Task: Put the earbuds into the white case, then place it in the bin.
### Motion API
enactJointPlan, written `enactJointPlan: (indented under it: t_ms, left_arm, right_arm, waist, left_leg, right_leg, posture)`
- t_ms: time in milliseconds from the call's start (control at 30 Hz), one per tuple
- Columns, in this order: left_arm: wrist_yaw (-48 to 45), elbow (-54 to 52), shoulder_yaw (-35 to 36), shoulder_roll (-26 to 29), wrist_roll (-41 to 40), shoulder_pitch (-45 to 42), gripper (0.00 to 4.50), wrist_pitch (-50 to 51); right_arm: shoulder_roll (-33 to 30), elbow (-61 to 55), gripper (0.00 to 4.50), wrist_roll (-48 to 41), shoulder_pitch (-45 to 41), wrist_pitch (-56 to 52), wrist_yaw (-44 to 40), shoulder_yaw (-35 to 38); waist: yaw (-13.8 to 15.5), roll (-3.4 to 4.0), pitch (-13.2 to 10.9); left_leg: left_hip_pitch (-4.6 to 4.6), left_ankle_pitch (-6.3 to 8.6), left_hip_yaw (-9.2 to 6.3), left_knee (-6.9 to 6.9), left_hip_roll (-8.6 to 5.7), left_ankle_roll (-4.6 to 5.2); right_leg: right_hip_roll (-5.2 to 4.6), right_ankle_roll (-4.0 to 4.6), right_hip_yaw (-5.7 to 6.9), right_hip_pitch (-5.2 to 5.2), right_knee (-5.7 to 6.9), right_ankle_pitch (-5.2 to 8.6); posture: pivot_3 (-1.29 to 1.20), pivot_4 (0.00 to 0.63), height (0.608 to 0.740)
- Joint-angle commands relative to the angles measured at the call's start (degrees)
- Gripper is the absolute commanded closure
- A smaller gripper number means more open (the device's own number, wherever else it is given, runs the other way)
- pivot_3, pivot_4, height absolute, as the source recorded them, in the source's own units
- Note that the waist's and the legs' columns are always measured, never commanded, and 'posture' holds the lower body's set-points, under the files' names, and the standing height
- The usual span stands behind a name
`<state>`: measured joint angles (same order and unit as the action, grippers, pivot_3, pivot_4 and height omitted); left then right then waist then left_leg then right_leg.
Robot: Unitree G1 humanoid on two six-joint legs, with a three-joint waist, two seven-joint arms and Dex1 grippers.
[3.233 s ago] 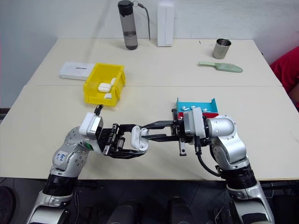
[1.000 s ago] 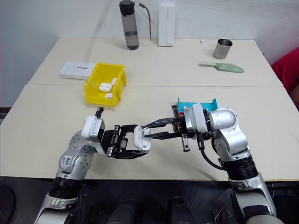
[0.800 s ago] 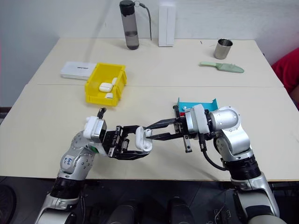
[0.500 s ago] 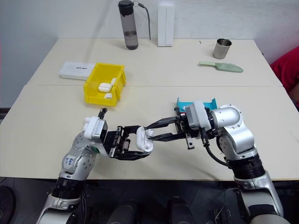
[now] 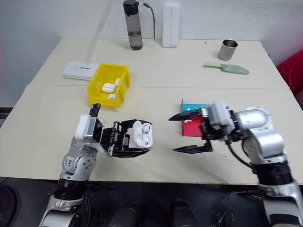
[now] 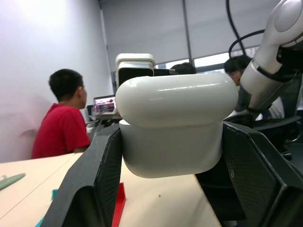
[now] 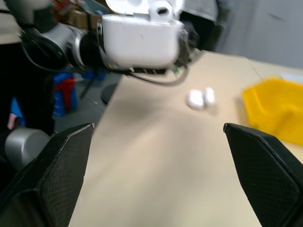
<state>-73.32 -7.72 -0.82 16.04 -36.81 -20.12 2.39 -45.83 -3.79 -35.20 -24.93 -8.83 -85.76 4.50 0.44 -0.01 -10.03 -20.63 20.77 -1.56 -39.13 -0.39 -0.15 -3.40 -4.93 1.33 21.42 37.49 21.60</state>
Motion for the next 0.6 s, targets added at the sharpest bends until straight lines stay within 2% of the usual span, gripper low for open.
enactJointPlan:
  t_ms: [33, 167, 333, 467, 500, 600]
  left_arm:
    - [-0.59, 0.00, 2.00, 2.08, -0.22, 2.44, 1.69, -1.47]
    - [-0.76, -0.81, 3.34, 4.42, -0.57, 5.88, 1.69, -1.77]
    - [0.71, -1.76, 4.02, 5.65, -0.36, 8.39, 1.69, -1.94]
    - [2.41, -2.45, 4.06, 5.87, -0.20, 8.93, 1.69, -1.65]
    - [2.56, -2.51, 4.04, 5.93, -0.26, 8.96, 1.69, -1.63]
    - [2.73, -2.28, 3.90, 6.15, -0.31, 8.55, 1.69, -1.60]
  right_arm:
    - [-3.50, 3.26, 0.05, 0.45, 6.23, 3.74, 0.72, 9.85]
    - [-6.07, 17.48, 0.05, 6.08, 15.11, 14.79, 4.04, 20.34]
    - [-7.57, 33.46, 0.05, 11.42, 21.34, 24.07, 11.69, 27.30]
    - [-8.77, 34.78, 0.05, 12.61, 21.16, 24.84, 13.69, 26.69]
    - [-9.00, 33.51, 0.05, 11.77, 19.28, 22.58, 14.03, 26.00]
    - [-12.36, 29.38, 0.05, 16.43, 10.05, 10.92, 20.01, 19.19]
  waist:
    - [0.20, 0.00, 0.00]
    - [0.51, -0.01, 0.00]
    - [0.71, -0.01, -0.01]
    - [0.11, 0.01, -0.01]
    - [-0.38, 0.02, -0.01]
    - [-1.86, 0.20, -0.02]
  left_leg:
    - [0.00, 0.00, 0.00, 0.02, 0.00, 0.00]
    - [0.00, 0.00, 0.02, 0.01, 0.00, 0.02]
    - [0.06, -0.01, 0.11, 0.01, 0.00, 0.05]
    - [0.13, -0.02, 0.27, 0.04, 0.00, 0.06]
    - [0.15, -0.02, 0.33, 0.04, 0.02, 0.07]
    - [0.30, -0.05, 0.67, 0.04, 0.06, 0.12]
  right_leg:
    - [0.00, 0.00, 0.00, 0.00, 0.01, 0.00]
    - [0.01, 0.00, 0.00, -0.02, 0.01, 0.00]
    - [0.01, 0.00, -0.06, -0.10, -0.05, 0.00]
    - [0.01, 0.00, -0.18, -0.11, -0.03, 0.00]
    - [0.03, 0.00, -0.24, -0.11, -0.03, 0.00]
    - [0.00, 0.01, -0.28, -0.18, -0.04, 0.00]
  posture:
    - [0.00, 0.150, 0.740]
    - [0.00, 0.150, 0.740]
    - [0.00, 0.150, 0.740]
    - [0.00, 0.150, 0.740]
    - [0.00, 0.150, 0.740]
    - [0.00, 0.150, 0.740]
